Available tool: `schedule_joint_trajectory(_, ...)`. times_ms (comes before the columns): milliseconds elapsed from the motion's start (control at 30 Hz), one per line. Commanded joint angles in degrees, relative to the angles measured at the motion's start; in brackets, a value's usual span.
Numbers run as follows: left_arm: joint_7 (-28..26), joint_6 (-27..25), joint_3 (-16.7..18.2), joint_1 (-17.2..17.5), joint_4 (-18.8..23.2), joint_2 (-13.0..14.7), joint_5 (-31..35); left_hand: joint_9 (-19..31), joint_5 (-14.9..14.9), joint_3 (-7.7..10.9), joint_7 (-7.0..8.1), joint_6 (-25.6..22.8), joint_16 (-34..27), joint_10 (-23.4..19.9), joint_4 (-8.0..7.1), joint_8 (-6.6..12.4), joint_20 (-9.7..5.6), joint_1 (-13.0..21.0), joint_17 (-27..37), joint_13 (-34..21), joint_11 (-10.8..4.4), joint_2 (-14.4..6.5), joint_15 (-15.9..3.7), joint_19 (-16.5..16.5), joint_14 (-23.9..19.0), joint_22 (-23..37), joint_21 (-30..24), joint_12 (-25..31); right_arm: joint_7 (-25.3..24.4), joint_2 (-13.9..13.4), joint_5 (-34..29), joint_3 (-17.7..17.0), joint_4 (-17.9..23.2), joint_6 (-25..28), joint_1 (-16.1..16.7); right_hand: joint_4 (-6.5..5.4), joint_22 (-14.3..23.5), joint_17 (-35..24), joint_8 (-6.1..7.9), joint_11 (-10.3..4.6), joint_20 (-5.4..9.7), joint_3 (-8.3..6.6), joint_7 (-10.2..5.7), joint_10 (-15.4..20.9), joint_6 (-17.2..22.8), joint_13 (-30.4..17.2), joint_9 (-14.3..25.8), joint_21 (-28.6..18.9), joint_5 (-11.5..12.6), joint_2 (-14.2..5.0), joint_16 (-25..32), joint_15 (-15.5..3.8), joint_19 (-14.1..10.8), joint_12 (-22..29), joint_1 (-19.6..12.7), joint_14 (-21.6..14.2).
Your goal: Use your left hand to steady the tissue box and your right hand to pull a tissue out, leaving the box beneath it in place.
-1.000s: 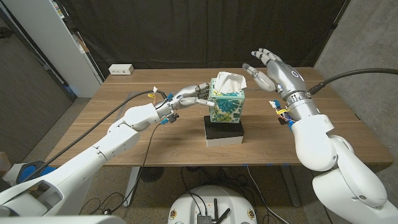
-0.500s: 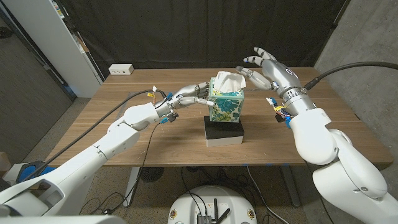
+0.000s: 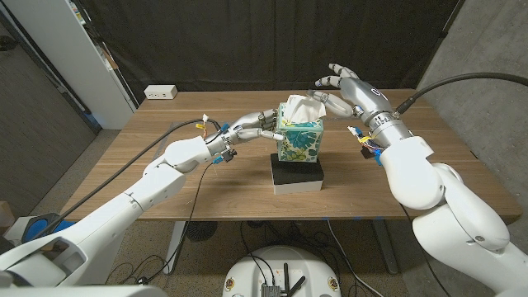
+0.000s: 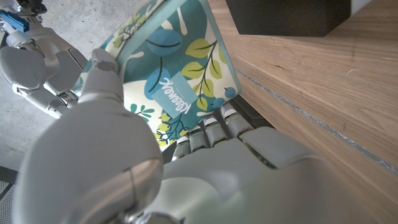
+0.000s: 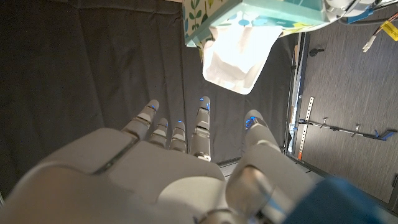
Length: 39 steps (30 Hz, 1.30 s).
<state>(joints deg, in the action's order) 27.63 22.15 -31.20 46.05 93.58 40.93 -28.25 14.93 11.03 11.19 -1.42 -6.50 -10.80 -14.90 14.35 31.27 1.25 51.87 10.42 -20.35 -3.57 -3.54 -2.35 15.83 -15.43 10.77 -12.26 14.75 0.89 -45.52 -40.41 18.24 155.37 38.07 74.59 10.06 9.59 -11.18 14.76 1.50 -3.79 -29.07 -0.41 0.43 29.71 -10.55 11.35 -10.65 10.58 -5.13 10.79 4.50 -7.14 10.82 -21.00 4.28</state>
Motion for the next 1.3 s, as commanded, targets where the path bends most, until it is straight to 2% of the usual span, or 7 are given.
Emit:
schedule_joint_trajectory(33, 0.5, 0.0, -0.3, -0.8, -0.7, -0.5, -0.1, 3.0, 0.3, 5.44, 0.44, -0.3, 0.0, 0.0, -5.08, 0.13, -0.51, -0.4, -0.1, -0.3, 0.06, -3.1, -1.74, 0.2, 0.2, 0.2, -0.4, -0.1, 0.4, -1.5, 1.9, 0.9, -0.2, 3.0, -2.3, 0.62, 0.1, 0.1, 0.66, -0.44, 0.15, -0.18, -1.42, 0.5, 1.7, 0.0, 0.1, -0.5, -0.2, 0.37, 0.5, -0.26, -1.3, 0.5, -2.1, -0.4)
schedule_joint_trajectory(133, 0.7, 0.1, -0.4, -0.9, -0.9, -0.7, -0.3, 3.0, 0.3, 5.49, 0.47, -0.3, 0.0, -0.1, -5.06, 0.15, -0.51, -0.4, -0.1, -0.3, 0.00, -3.1, -1.74, 0.1, 0.3, 0.2, -0.4, -0.1, -0.5, -2.1, 2.3, 0.9, -0.8, 2.7, -2.6, 0.75, 0.1, 0.2, 0.86, -0.70, 0.17, -0.27, -1.62, 0.9, 2.5, 0.0, 0.1, -0.6, -0.1, 0.81, 0.5, -0.16, -1.7, 0.5, -3.2, -0.4)
schedule_joint_trajectory(233, 0.1, 0.1, -0.4, -0.9, -0.9, -0.7, 0.4, 3.0, 0.3, 5.54, 0.50, -0.4, 0.0, -0.1, -5.03, 0.16, -0.54, -0.4, -0.1, -0.4, 0.05, -3.1, -1.72, 0.2, 0.3, 0.2, -0.4, -0.1, 1.3, -3.2, 4.6, 0.5, -1.0, 3.0, -3.7, 0.35, 0.1, 0.2, 1.40, -2.92, -0.01, 0.35, -1.90, 2.8, 5.1, -0.1, 0.1, -0.7, 0.0, 2.58, 0.6, -2.35, -2.8, 1.0, -5.3, -0.4)
schedule_joint_trajectory(400, 0.1, -0.6, -0.3, -0.8, -0.6, -1.0, -0.7, 3.0, 0.3, 5.57, 0.52, -0.4, 0.0, -0.1, -5.00, 0.18, -0.55, -0.5, -0.1, -0.4, 0.17, -3.0, -1.74, 0.2, 0.3, 0.2, -0.4, -0.1, 1.3, -3.2, 4.3, 2.0, -0.9, 6.6, -5.6, 0.30, 0.1, 0.3, 1.99, -3.61, 0.09, 1.20, -1.11, 4.2, 7.6, -0.1, 0.1, -0.7, 0.3, 4.49, 0.7, -2.65, -3.6, 1.2, -6.2, -0.4)
schedule_joint_trajectory(667, 0.0, -0.8, -0.4, -1.0, -0.3, -0.8, -0.1, 3.0, 0.3, 5.61, 0.53, -0.4, 0.0, 0.0, -4.98, 0.19, -0.68, -0.6, -0.1, -0.4, 0.11, -2.9, -1.76, 0.1, 0.3, 0.2, -0.4, -0.2, 1.7, -6.3, 9.0, 0.7, -0.1, 6.2, -6.0, 0.23, 0.2, 0.3, 2.19, -3.90, -0.01, 1.20, -1.49, 4.2, 8.8, -0.1, 0.1, -0.5, 0.6, 4.66, 0.5, -3.02, -3.4, 1.0, -7.6, 0.1)
schedule_joint_trajectory(1100, 0.1, -2.1, 0.0, 0.0, 1.2, 0.1, -1.6, 3.0, 0.2, 5.74, 0.47, -0.3, 0.0, -0.1, -4.98, 0.20, -0.76, -0.7, -0.1, -0.5, 0.18, -2.9, -1.69, 0.1, 0.4, 0.2, -0.4, -0.2, -3.2, -8.1, 15.0, -1.7, 0.5, 4.5, -4.3, 0.18, 0.1, 0.4, 6.19, -5.23, 1.13, 1.01, 0.23, 8.7, 21.4, -0.1, 0.9, -0.7, 1.0, 4.37, 1.1, -4.37, -5.2, 1.1, -15.6, -1.0)
schedule_joint_trajectory(1300, -1.0, -1.9, 0.3, 0.8, 1.9, 0.4, -1.1, 3.0, 0.2, 5.73, 0.42, -0.3, 0.0, -0.1, -5.11, 0.22, -0.85, -0.9, -0.1, -0.6, 0.15, -2.9, -1.71, 0.1, 0.4, 0.2, -0.4, -0.2, -5.1, -8.2, 16.0, -1.5, 1.1, 5.4, -4.0, 0.96, 0.1, 0.5, 9.30, -6.33, 2.49, -2.32, -0.43, 11.3, 25.2, -0.1, 3.3, -0.7, 0.2, 1.76, 1.2, -5.85, -7.0, 0.9, -27.0, -2.5)
